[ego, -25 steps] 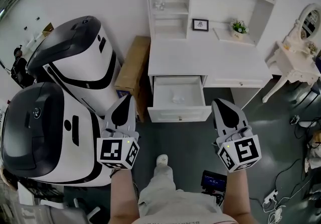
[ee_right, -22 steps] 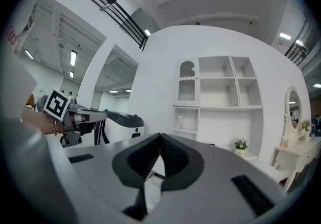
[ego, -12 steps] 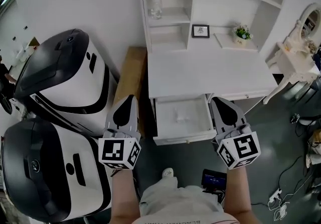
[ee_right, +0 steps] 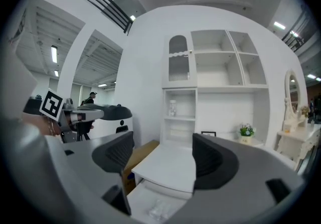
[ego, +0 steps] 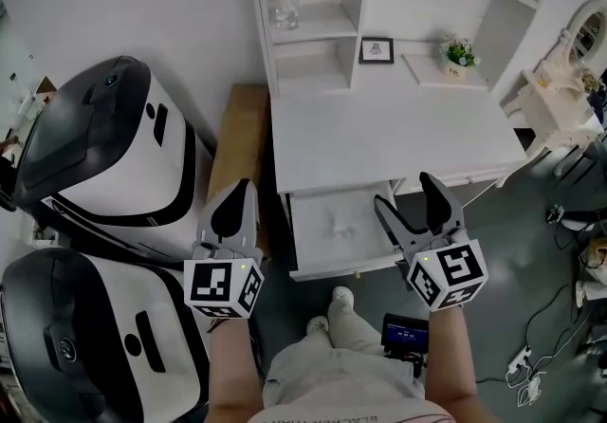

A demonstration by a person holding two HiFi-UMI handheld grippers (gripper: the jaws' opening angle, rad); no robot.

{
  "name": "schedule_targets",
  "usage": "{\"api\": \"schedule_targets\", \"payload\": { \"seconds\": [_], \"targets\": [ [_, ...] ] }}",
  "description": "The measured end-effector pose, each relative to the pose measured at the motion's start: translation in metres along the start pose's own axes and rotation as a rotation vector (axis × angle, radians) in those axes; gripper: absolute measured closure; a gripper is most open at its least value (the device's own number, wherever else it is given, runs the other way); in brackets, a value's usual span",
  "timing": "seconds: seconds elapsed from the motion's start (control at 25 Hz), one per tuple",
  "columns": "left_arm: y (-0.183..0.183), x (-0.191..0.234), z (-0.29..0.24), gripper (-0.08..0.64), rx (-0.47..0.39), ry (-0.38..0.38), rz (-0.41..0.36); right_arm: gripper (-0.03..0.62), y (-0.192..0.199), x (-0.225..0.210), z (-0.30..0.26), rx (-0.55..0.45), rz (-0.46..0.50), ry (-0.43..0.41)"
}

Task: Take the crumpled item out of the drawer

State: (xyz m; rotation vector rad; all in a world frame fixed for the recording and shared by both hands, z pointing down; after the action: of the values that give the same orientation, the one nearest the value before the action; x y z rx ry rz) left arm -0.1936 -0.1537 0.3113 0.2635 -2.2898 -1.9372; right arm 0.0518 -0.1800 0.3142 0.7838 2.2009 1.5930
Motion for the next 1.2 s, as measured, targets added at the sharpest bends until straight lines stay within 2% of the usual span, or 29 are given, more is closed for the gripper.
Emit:
{"api": "schedule_targets", "payload": {
  "seconds": [0.44, 0.64, 1.0, 1.2],
  "targets": [
    [0.021, -0.001, -0.050, 0.554, 0.070, 0.006, 0.021, 0.256, 0.042, -0.033, -0.051, 0.148, -0.032, -0.023],
    [0.049, -0.006, -0.073, 0.552, 0.141, 0.013, 0.037, 0.258, 0.093, -0.038, -0.080, 0.290, -0.052, -0.074],
    [0.101, -0.010, -0.097, 0.554, 0.254, 0.014, 0.061, 0.259, 0.197, -0.030, -0.140, 0.569, -0.175, -0.200],
    [0.117, -0.009, -0.105, 0.554, 0.298, 0.011, 0.066, 0.275, 0.250, -0.032, -0.173, 0.722, -0.265, -0.211]
  ]
}}
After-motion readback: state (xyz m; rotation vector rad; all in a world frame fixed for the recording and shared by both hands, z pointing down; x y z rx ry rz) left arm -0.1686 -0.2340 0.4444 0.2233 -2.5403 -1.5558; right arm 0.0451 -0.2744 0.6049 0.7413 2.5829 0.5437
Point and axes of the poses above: the fingertips, and each gripper's own axes: z backward along the fingers, x to its left, y out of its underside, the point moved 2 cm from there along z, backward along the fingers, and after that the axes turned 12 degrees about x, right-handed, at the moved point
